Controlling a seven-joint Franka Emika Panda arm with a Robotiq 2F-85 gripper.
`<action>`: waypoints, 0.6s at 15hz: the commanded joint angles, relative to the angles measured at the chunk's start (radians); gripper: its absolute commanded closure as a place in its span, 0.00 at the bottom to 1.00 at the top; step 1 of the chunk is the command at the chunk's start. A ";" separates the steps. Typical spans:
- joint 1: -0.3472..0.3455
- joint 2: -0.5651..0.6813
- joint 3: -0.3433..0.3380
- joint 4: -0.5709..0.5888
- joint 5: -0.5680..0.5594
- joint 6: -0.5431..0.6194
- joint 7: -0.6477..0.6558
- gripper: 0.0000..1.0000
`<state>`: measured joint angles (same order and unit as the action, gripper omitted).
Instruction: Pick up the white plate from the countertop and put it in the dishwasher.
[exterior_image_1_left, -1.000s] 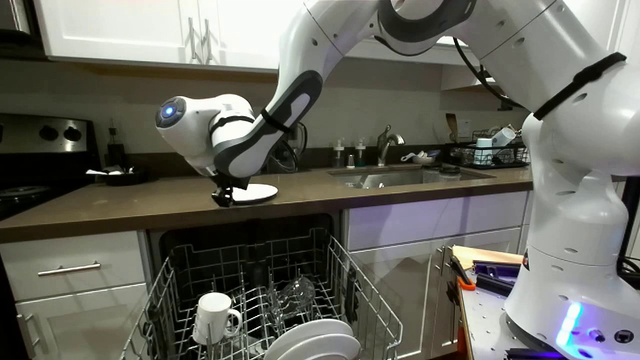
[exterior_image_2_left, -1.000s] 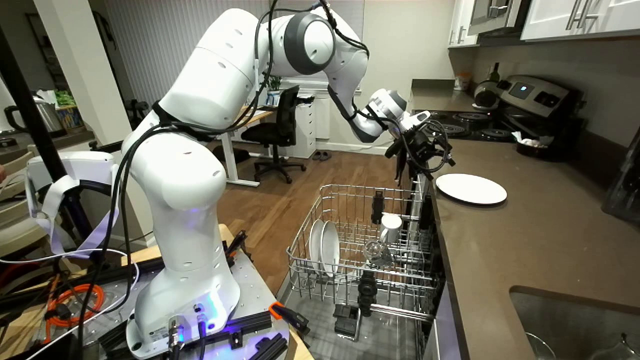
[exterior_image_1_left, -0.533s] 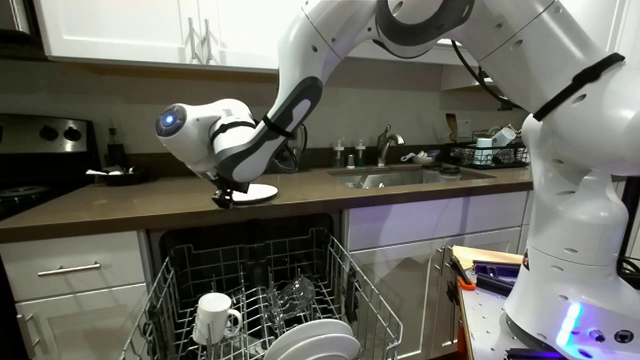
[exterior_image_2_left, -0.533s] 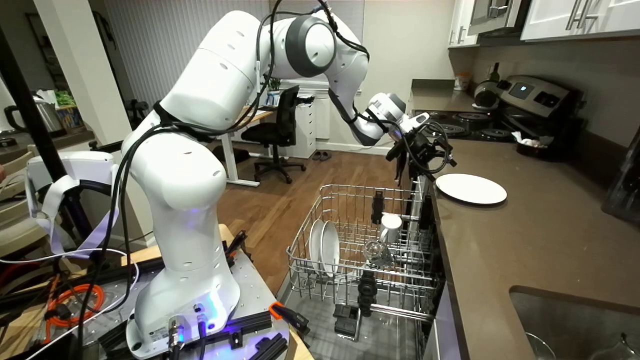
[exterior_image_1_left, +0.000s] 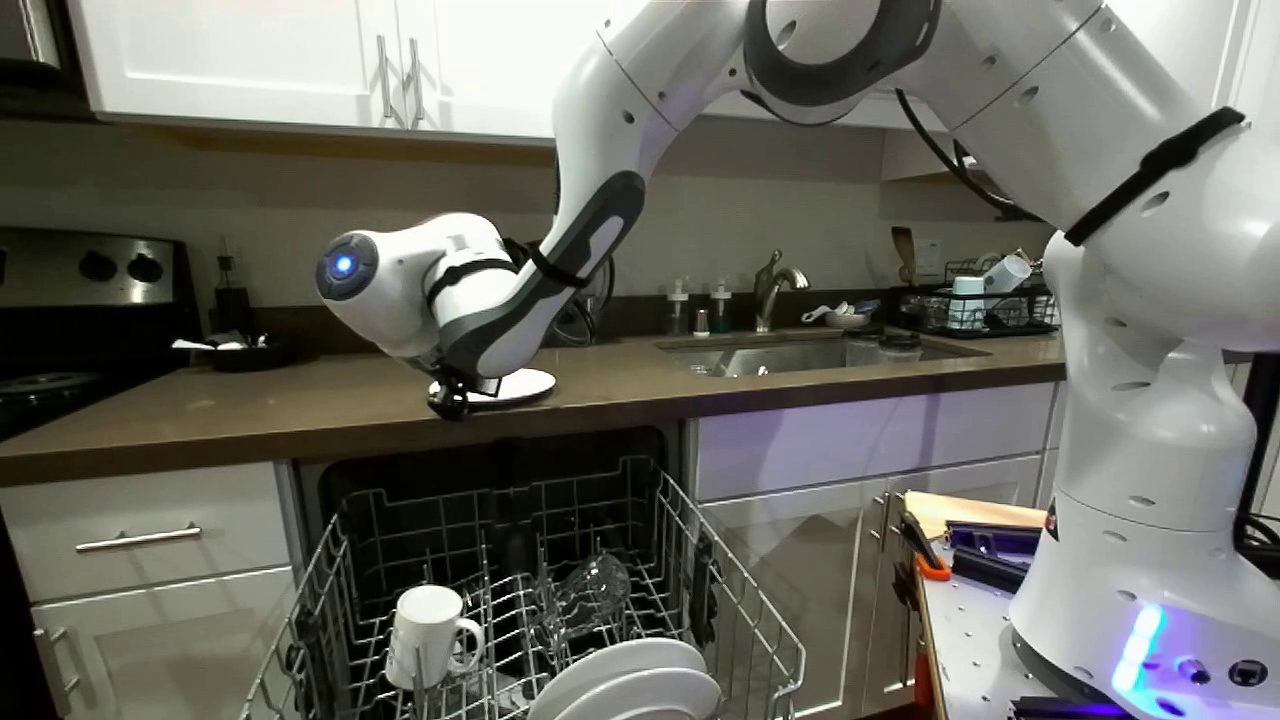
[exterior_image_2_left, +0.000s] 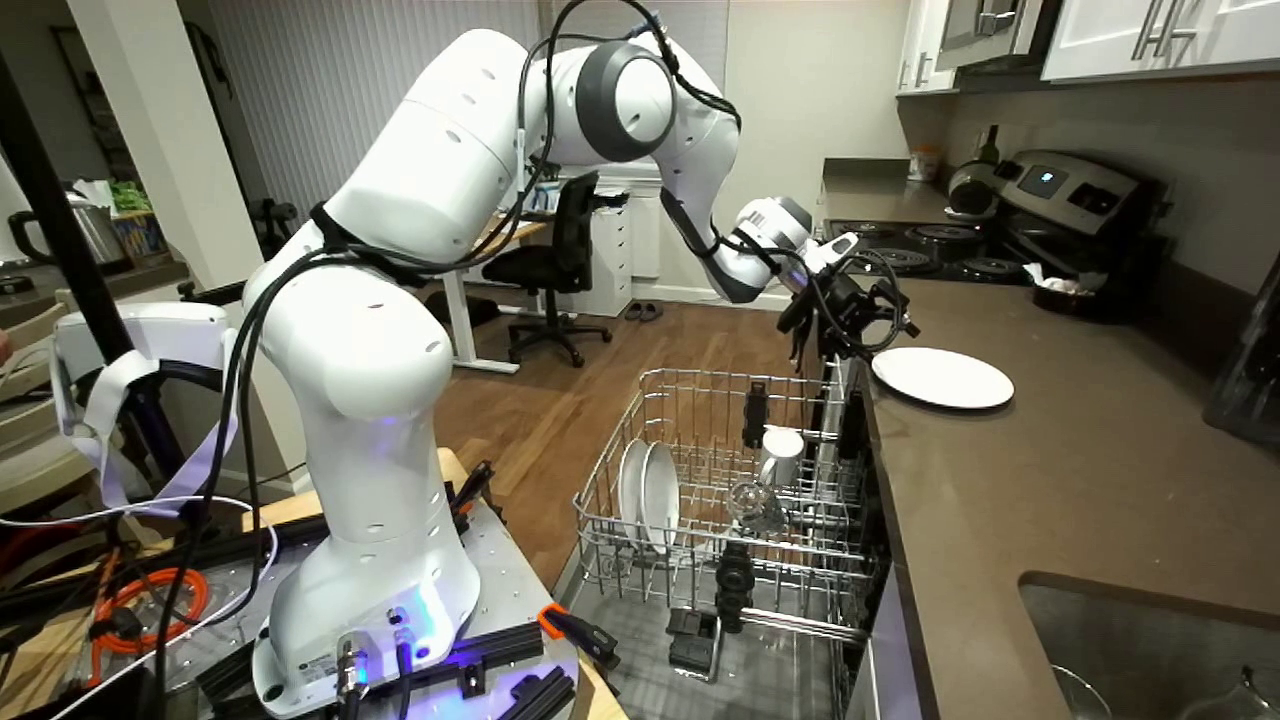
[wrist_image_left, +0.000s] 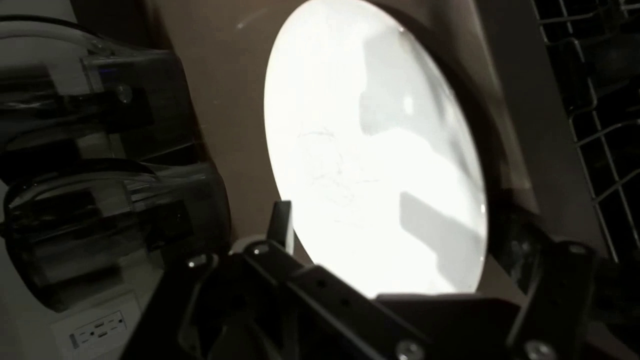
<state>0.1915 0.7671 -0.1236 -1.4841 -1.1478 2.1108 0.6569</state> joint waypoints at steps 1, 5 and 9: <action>0.001 0.035 -0.007 0.035 -0.065 -0.022 0.055 0.07; -0.001 0.046 -0.005 0.037 -0.106 -0.029 0.086 0.14; 0.002 0.059 -0.004 0.036 -0.168 -0.044 0.131 0.39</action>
<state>0.1913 0.7966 -0.1264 -1.4778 -1.2601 2.1004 0.7419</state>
